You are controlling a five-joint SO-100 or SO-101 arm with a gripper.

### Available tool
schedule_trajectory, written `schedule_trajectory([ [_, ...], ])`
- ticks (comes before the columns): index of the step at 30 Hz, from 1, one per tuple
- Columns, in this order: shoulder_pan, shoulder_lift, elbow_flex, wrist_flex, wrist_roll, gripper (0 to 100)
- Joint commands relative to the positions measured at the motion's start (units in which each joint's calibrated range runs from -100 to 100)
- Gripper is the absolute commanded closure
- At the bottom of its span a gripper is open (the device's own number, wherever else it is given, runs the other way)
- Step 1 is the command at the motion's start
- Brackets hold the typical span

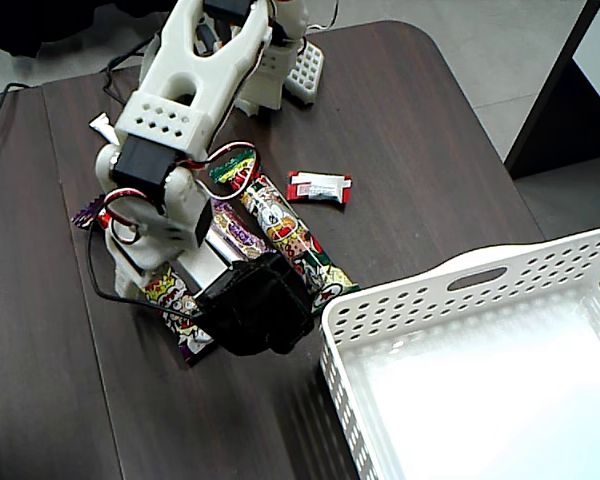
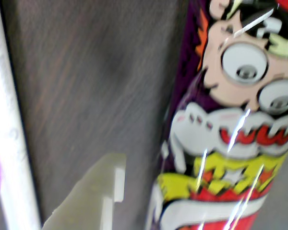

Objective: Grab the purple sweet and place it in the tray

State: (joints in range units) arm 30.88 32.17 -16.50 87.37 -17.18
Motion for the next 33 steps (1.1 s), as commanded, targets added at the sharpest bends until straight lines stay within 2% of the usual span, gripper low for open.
schedule_trajectory([
  [1,-0.7,-0.7,-0.3,-1.7,0.3,74],
  [16,-0.8,2.2,-0.4,-3.5,0.3,74],
  [25,-0.8,2.0,-1.1,-3.5,0.3,96],
  [33,-0.5,-4.0,-1.1,-3.3,0.3,99],
])
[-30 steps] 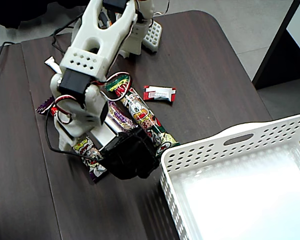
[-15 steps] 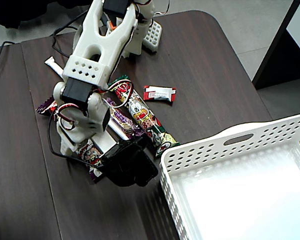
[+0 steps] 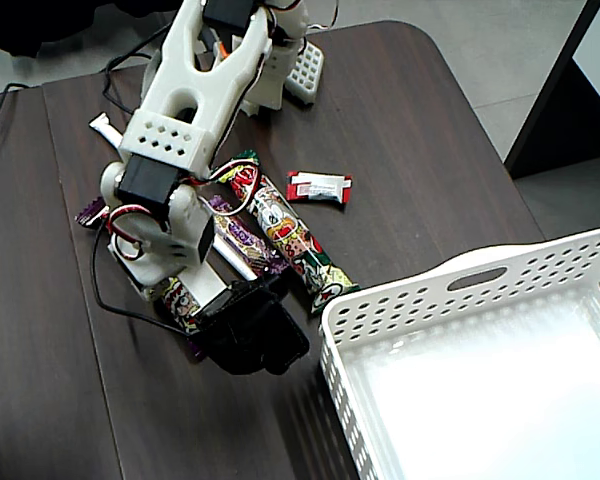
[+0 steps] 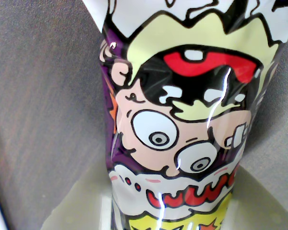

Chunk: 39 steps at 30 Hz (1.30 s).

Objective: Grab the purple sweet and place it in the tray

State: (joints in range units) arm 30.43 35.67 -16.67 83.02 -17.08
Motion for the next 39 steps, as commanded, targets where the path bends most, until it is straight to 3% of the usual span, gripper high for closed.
schedule_trajectory([
  [1,-0.2,-8.7,-1.0,1.7,0.2,99],
  [17,-1.0,-29.8,-8.6,11.8,0.2,99],
  [33,-19.9,-43.9,-8.6,10.9,-0.3,99],
  [39,-27.4,-44.3,-7.8,0.5,-0.3,99],
])
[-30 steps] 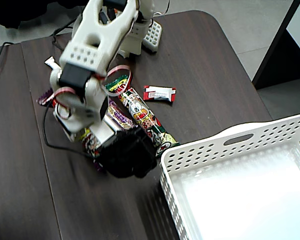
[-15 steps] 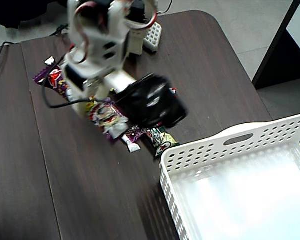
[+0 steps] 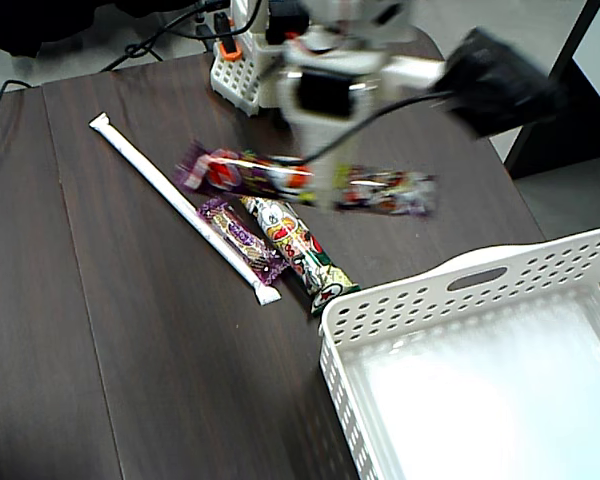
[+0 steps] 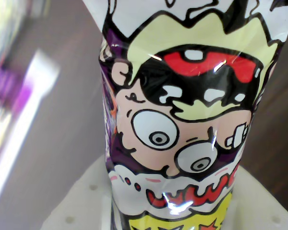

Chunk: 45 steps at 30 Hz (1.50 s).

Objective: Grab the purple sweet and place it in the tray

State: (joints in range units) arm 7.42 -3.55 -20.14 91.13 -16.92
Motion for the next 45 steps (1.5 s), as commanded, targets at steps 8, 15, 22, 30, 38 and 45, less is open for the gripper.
schedule_trajectory([
  [8,-7.2,0.7,-4.3,-24.8,-0.4,99],
  [15,-10.3,11.5,-5.1,-40.0,0.0,99],
  [22,-12.7,17.4,-5.2,-46.7,0.0,99],
  [30,-16.4,17.7,-5.2,-46.3,0.0,99],
  [38,-20.9,18.3,-5.1,-45.7,-0.5,99],
  [45,-23.1,18.4,-4.3,-45.2,-0.2,99],
])
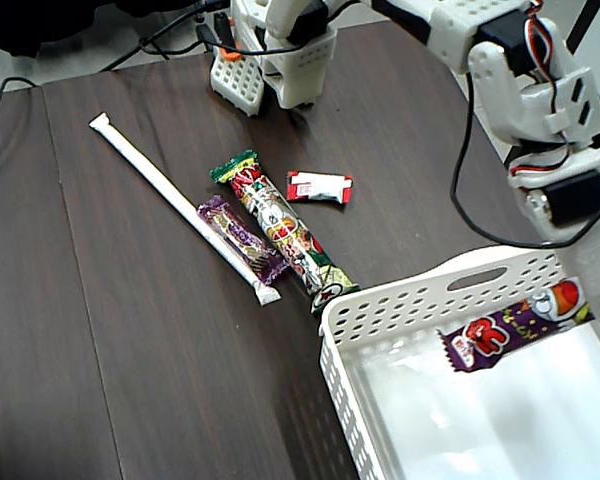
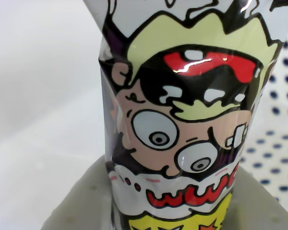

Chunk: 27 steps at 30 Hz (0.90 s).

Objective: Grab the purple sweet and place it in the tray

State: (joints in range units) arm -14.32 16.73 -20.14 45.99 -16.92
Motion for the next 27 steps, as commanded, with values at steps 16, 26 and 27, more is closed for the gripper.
schedule_trajectory([
  [16,-2.9,-2.1,-5.1,12.7,-0.5,61],
  [26,-2.1,-2.6,-5.1,12.8,-0.5,60],
  [27,-2.1,-2.6,-5.1,12.9,-0.5,61],
])
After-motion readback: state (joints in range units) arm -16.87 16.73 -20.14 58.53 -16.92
